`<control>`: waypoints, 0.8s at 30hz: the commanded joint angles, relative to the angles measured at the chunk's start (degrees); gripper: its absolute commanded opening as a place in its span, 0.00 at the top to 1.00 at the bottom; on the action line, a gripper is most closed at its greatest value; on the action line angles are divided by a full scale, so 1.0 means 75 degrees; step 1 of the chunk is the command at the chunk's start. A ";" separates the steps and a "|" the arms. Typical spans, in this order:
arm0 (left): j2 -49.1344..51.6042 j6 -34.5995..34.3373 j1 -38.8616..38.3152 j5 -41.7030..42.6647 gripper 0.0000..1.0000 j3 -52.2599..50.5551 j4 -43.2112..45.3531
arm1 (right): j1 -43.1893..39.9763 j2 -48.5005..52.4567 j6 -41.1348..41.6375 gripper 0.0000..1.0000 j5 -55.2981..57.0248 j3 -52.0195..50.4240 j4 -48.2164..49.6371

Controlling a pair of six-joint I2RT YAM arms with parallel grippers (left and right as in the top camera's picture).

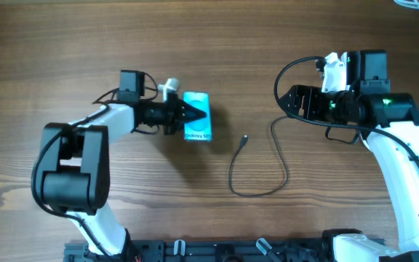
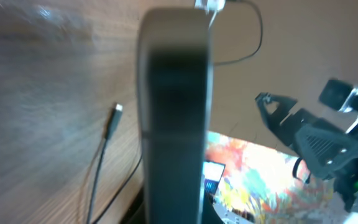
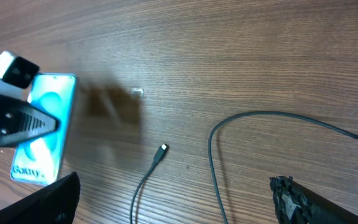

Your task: Plug charger to phone and switch on socket

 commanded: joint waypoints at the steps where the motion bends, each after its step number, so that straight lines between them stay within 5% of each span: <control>1: -0.0154 0.0472 -0.0522 0.0207 0.96 0.0029 -0.0122 | -0.0032 -0.0064 -0.0137 0.00 0.0085 0.0012 0.0023; 5: -0.0154 0.1370 -0.0597 0.0192 0.96 0.0029 -0.0032 | -0.0032 -0.0064 -0.0134 0.00 0.0082 0.0012 0.0023; 15: -0.0154 0.1413 -0.0708 -0.0140 0.96 0.0029 -0.0070 | -0.0032 -0.0064 -0.0117 0.00 0.0079 0.0012 0.0469; 19: -0.0154 0.1413 -0.0705 -0.0108 0.96 0.0029 -0.0052 | -0.0032 -0.0064 0.2728 0.00 -0.0382 0.0012 0.1448; 20: -0.0154 0.1413 -0.0705 -0.0111 0.96 0.0029 -0.0052 | -0.0032 -0.0079 0.2722 0.06 -0.1067 0.0015 0.1620; 21: -0.0154 0.1411 -0.0705 -0.0108 0.96 0.0029 -0.0017 | 0.0017 -0.0079 0.2509 0.45 -0.1568 0.0012 0.1515; 22: -0.0154 0.1411 -0.0705 -0.0111 0.96 0.0029 -0.0017 | 0.0166 -0.0079 0.2489 0.73 -0.1489 0.0012 0.1035; 24: -0.0154 0.1413 -0.0705 -0.0114 0.96 0.0029 -0.0017 | 0.0702 -0.0061 0.2474 0.78 -0.0609 -0.0041 -0.0012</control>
